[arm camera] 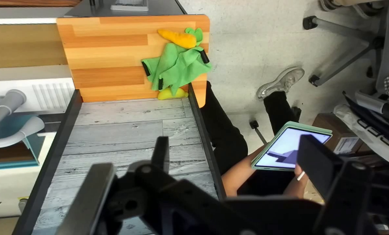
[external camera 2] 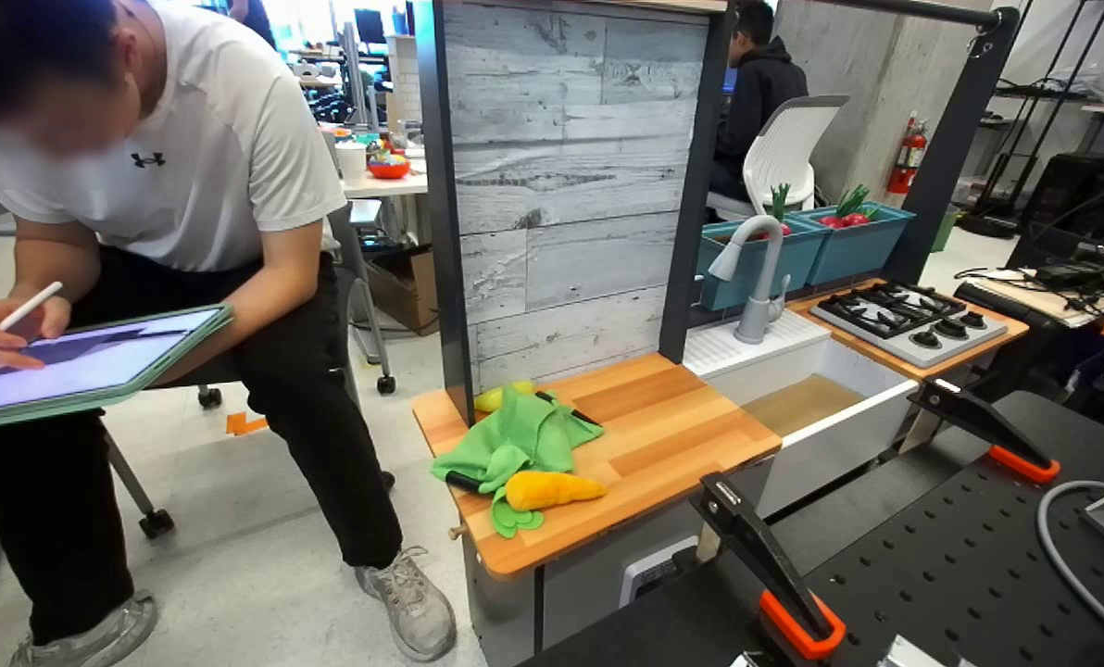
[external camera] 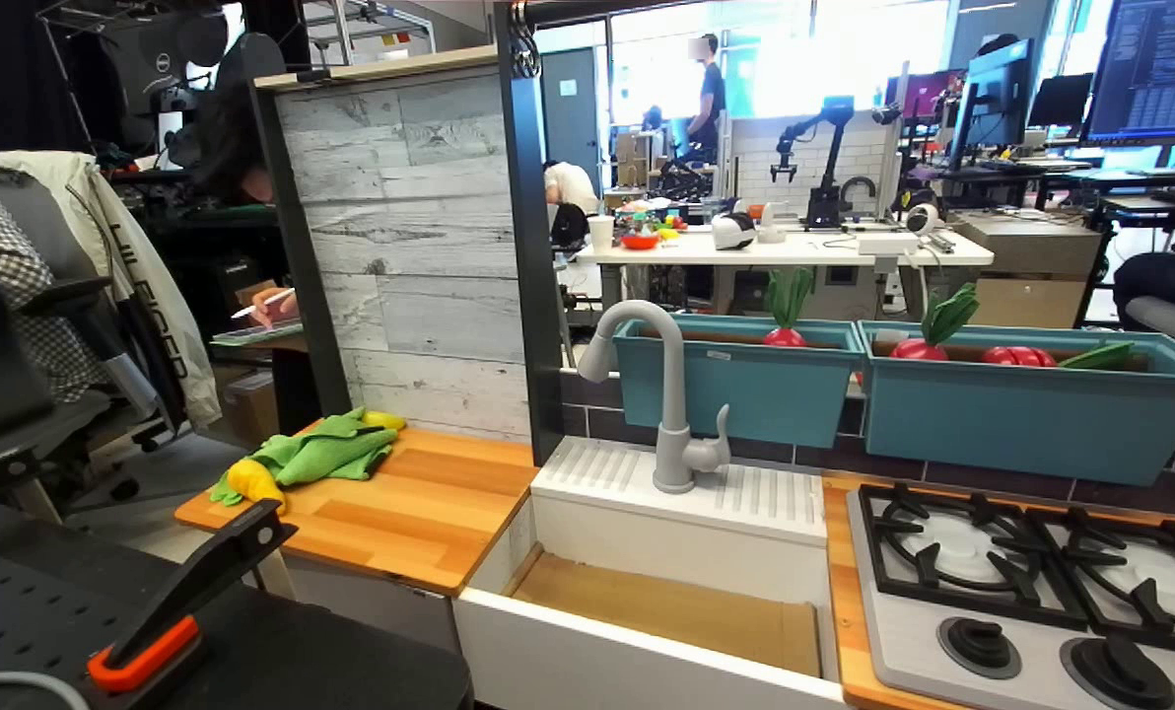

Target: Slightly push the faucet to the right

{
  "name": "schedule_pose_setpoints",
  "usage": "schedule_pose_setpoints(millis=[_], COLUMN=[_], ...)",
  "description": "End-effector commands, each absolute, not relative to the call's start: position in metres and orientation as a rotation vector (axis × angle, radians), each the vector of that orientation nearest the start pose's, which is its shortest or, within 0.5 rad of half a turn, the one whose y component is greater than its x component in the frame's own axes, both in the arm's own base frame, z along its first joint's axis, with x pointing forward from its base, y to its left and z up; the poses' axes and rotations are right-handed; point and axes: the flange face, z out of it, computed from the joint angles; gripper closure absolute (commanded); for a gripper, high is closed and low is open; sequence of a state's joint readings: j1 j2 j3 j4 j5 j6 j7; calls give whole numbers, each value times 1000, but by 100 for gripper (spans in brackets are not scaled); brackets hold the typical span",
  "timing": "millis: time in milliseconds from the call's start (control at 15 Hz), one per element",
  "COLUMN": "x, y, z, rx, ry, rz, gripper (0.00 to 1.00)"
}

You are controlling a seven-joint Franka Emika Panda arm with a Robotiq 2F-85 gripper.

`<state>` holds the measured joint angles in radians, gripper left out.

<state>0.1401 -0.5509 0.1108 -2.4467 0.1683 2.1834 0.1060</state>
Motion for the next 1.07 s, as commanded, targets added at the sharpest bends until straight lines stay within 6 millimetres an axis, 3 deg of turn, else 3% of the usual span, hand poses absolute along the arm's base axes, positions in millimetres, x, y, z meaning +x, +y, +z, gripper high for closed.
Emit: schedule_pose_setpoints(millis=[0,267,533,800,1000], x=[395,394,399,404,403], y=[112,112,99,64,22], z=[522,521,498,458,423], rx=[-2974,-2982,-3016,-3056,-3068], ry=[-89,-66,39,203,375], rz=[-398,-411,-366,-230,-137], gripper=[0,0,0,0,0])
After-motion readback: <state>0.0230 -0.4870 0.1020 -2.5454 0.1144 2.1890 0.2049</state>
